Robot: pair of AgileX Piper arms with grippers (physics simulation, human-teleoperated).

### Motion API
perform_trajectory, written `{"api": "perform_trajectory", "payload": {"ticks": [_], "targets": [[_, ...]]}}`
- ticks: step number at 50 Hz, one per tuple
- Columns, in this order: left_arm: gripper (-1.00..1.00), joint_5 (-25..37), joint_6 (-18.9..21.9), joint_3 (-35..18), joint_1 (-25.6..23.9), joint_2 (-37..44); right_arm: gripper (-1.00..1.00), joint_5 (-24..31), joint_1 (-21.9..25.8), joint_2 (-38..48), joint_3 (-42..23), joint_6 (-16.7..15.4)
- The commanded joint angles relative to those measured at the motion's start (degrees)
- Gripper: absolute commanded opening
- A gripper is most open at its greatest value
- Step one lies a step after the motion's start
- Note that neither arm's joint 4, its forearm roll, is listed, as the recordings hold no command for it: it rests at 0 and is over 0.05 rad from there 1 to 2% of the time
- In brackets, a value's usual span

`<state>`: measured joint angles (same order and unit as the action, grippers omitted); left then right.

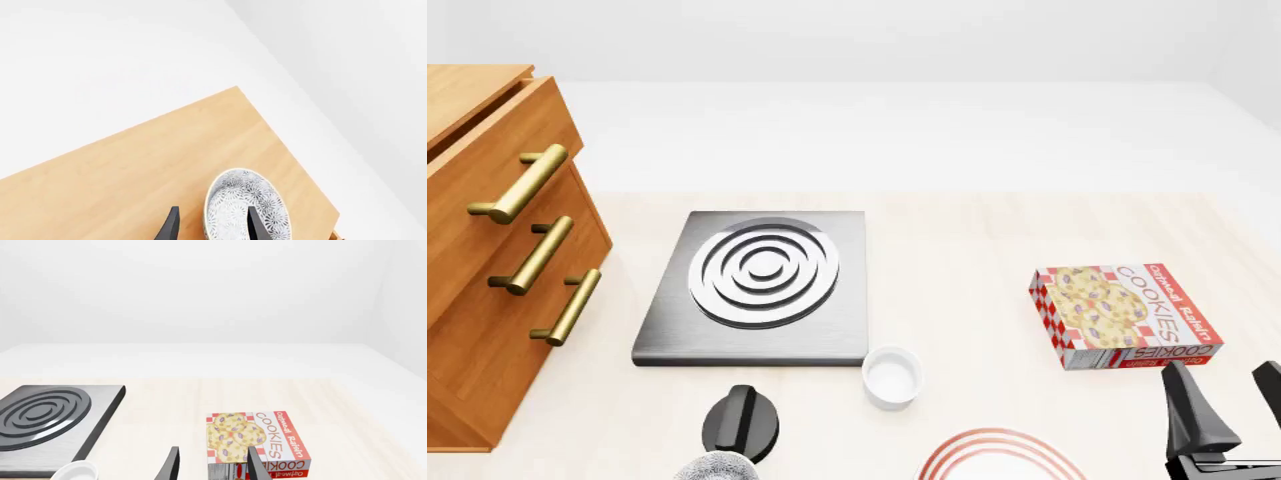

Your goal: Pick the akita bowl on the wooden cabinet and place it on the plate.

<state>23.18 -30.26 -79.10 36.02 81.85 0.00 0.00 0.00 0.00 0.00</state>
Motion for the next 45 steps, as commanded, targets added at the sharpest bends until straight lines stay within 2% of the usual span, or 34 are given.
{"api": "perform_trajectory", "payload": {"ticks": [1,22,23,45], "targets": [[1.0,-0.2,0.0,-0.3,-0.3,0.9,1.0,0.0,0.0,0.0,0.0,0.0],[1.0,-0.1,0.7,-0.3,-0.6,0.8,1.0,0.0,0.0,0.0,0.0,0.0],[-1.0,0.0,0.8,-0.3,-0.6,0.7,1.0,0.0,0.0,0.0,0.0,0.0],[-1.0,0.9,0.5,-0.1,0.0,-0.4,1.0,0.0,0.0,0.0,0.0,0.0]]}}
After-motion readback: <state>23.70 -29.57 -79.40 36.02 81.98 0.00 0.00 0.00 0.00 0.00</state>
